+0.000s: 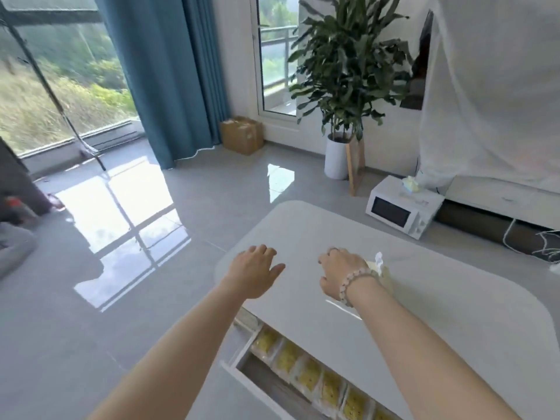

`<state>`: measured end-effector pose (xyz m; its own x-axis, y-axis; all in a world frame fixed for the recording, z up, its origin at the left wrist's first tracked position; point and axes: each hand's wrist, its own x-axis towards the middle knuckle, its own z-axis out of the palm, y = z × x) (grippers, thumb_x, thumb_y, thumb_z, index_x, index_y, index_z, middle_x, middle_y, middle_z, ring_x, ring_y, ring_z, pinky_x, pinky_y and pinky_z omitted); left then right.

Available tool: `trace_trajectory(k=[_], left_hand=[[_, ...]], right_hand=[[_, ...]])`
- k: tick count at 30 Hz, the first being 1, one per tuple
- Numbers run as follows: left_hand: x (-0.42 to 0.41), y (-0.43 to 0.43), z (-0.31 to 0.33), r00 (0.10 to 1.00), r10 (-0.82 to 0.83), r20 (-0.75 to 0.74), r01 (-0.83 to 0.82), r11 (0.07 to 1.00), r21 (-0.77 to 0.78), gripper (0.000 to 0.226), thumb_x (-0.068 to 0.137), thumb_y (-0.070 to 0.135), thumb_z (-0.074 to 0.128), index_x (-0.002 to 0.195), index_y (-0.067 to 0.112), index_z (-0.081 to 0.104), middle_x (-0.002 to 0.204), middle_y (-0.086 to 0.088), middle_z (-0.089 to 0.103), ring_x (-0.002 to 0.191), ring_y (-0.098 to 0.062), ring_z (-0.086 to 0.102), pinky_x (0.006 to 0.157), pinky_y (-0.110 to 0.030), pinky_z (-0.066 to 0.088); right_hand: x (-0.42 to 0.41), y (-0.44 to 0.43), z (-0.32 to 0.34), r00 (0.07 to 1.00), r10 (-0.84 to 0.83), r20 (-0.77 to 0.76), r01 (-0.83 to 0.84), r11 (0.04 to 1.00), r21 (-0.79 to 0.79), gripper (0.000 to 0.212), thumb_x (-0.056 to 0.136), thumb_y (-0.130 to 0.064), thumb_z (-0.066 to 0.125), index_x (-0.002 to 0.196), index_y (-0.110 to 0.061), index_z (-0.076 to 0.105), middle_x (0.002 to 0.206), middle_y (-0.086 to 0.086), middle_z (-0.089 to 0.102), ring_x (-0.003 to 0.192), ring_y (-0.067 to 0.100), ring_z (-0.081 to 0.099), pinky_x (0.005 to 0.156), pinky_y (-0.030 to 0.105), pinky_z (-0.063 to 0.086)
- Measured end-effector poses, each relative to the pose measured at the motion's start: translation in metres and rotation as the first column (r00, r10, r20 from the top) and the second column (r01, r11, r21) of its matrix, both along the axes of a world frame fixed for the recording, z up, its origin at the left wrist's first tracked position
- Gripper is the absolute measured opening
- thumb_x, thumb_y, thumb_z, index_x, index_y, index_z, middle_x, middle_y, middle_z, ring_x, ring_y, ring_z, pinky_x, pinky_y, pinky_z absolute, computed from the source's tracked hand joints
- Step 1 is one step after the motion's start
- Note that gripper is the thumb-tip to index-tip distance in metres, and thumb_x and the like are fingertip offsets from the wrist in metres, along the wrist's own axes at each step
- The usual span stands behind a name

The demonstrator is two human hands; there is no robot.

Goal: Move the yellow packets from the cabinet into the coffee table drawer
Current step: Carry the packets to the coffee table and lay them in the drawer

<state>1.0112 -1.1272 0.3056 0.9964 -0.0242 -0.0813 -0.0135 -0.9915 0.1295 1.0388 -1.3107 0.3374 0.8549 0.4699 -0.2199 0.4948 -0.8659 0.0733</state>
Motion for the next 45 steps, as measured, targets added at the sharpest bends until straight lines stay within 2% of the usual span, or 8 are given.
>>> trace_trajectory(k=[4,7,12,18,24,29,36,45], left_hand=[[-0.036,0.050,0.050,0.990,0.111,0.082,-0.117,0.991,0.069,0.045,0.100,0.036,0.035,0.142,0.019,0.034,0.141,-0.002,0.041,0.130,-0.023,0.037,0.099,-0.035,0.035],[-0.078,0.091,0.061,0.966,0.242,0.085,-0.251,0.961,0.115,0.044,0.099,0.033,0.037,0.141,0.020,0.034,0.140,-0.003,0.041,0.128,-0.024,0.038,0.100,-0.036,0.033],[-0.153,0.165,0.050,0.856,0.517,0.001,-0.501,0.829,0.248,0.043,0.099,0.033,0.037,0.139,0.018,0.037,0.138,-0.003,0.044,0.130,-0.023,0.037,0.109,-0.038,0.023],[-0.204,0.258,0.049,0.702,0.711,0.040,-0.700,0.678,0.223,0.045,0.097,0.036,0.039,0.138,0.017,0.039,0.135,-0.004,0.046,0.125,-0.024,0.043,0.100,-0.036,0.034],[-0.236,0.361,0.067,0.584,0.802,0.128,-0.802,0.544,0.247,0.047,0.097,0.037,0.038,0.139,0.017,0.036,0.136,-0.005,0.043,0.126,-0.023,0.039,0.098,-0.035,0.032],[-0.266,0.443,0.077,0.486,0.853,0.192,-0.866,0.439,0.239,0.048,0.096,0.038,0.040,0.138,0.015,0.036,0.134,-0.006,0.043,0.123,-0.025,0.039,0.096,-0.036,0.034],[-0.294,0.524,0.064,0.359,0.918,0.166,-0.919,0.317,0.235,0.047,0.097,0.040,0.038,0.137,0.015,0.038,0.133,-0.006,0.043,0.122,-0.026,0.041,0.094,-0.036,0.036],[-0.315,0.639,0.051,0.166,0.978,0.124,-0.967,0.136,0.217,0.049,0.098,0.039,0.037,0.140,0.015,0.033,0.137,-0.007,0.040,0.125,-0.027,0.039,0.098,-0.038,0.034]], right_hand=[[-0.010,0.066,0.041,0.982,0.141,0.124,-0.146,0.989,0.034,0.042,0.096,-0.027,0.039,0.136,-0.012,0.040,0.136,0.008,0.043,0.127,0.024,0.040,0.095,0.033,0.039],[-0.027,0.118,0.049,0.957,0.261,0.129,-0.266,0.964,0.025,0.041,0.095,-0.025,0.041,0.134,-0.012,0.042,0.134,0.009,0.046,0.124,0.025,0.042,0.093,0.034,0.041],[-0.065,0.211,0.050,0.875,0.474,0.100,-0.480,0.876,0.045,0.040,0.095,-0.024,0.043,0.133,-0.012,0.044,0.132,0.008,0.047,0.125,0.025,0.042,0.094,0.037,0.046],[-0.094,0.328,0.053,0.770,0.616,0.165,-0.634,0.768,0.093,0.040,0.093,-0.021,0.046,0.131,-0.010,0.041,0.132,0.009,0.045,0.124,0.025,0.041,0.088,0.034,0.044],[-0.115,0.450,0.063,0.649,0.701,0.294,-0.751,0.651,0.105,0.040,0.092,-0.025,0.048,0.129,-0.011,0.044,0.133,0.007,0.047,0.126,0.022,0.041,0.096,0.034,0.038],[-0.137,0.542,0.066,0.612,0.720,0.327,-0.787,0.593,0.168,0.037,0.092,-0.022,0.048,0.126,-0.009,0.047,0.129,0.008,0.050,0.122,0.025,0.044,0.095,0.033,0.040],[-0.155,0.649,0.060,0.543,0.790,0.285,-0.840,0.504,0.203,0.035,0.088,-0.016,0.049,0.122,-0.007,0.048,0.126,0.009,0.049,0.118,0.024,0.045,0.092,0.030,0.041],[-0.168,0.812,0.049,0.328,0.896,0.300,-0.943,0.293,0.158,0.033,0.089,-0.021,0.050,0.120,-0.011,0.051,0.124,0.007,0.052,0.119,0.023,0.044,0.098,0.033,0.035]])
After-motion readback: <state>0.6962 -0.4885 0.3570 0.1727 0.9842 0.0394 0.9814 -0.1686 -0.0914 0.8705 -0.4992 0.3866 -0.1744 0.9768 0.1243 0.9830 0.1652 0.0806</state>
